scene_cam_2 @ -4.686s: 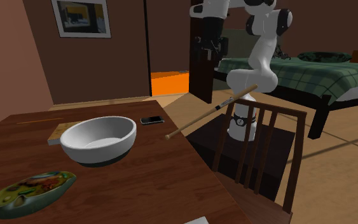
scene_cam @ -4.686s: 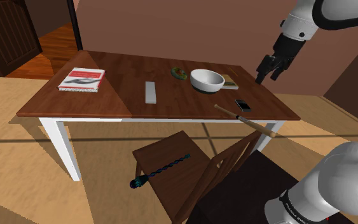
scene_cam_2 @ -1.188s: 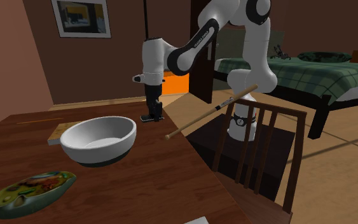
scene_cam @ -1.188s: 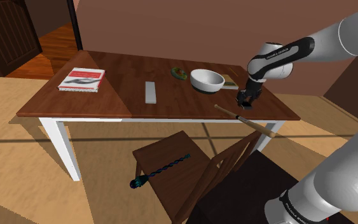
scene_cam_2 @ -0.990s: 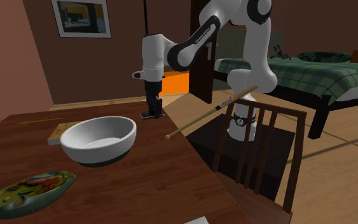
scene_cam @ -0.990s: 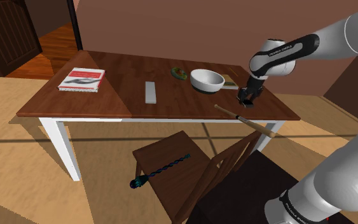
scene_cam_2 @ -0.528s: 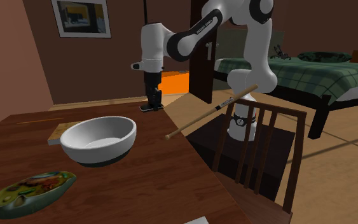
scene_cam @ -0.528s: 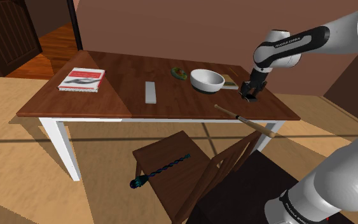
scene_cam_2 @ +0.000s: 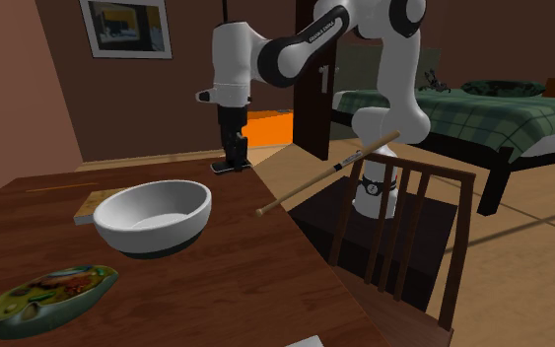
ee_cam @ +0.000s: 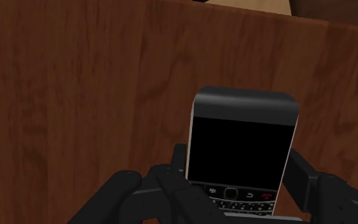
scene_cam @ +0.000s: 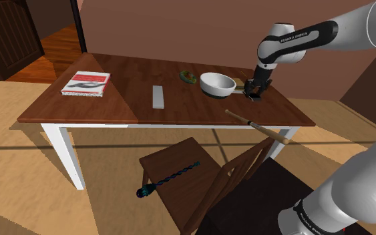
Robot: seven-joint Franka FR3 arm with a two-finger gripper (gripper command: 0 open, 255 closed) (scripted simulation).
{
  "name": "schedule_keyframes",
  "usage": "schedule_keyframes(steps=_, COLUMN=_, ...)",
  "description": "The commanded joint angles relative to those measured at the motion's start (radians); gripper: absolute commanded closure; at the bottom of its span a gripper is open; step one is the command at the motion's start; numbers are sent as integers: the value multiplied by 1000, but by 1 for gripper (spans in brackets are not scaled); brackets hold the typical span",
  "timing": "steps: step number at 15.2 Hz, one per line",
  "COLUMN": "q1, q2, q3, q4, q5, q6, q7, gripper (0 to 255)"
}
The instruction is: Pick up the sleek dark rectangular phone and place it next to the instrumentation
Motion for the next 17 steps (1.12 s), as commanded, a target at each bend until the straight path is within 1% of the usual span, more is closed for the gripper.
schedule_keyframes(steps=1, q1=19, q2=43, q3=19, q4=51, q5=17, q6=-12, q7=29, gripper=255)
schedule_keyframes(steps=6, q1=63, q2=152, q3=63, q4=185, q5=52, q6=-47, q7=101, gripper=255)
schedule_keyframes(steps=10, q1=93, q2=250, q3=94, q4=316, q5=76, q6=-86, q7=155, gripper=255)
schedule_keyframes(steps=14, q1=119, q2=359, q3=120, q4=472, q5=97, q6=-137, q7=205, gripper=255)
schedule_keyframes(steps=17, q1=134, q2=452, q3=138, q4=611, q5=111, q6=-187, q7=241, gripper=255)
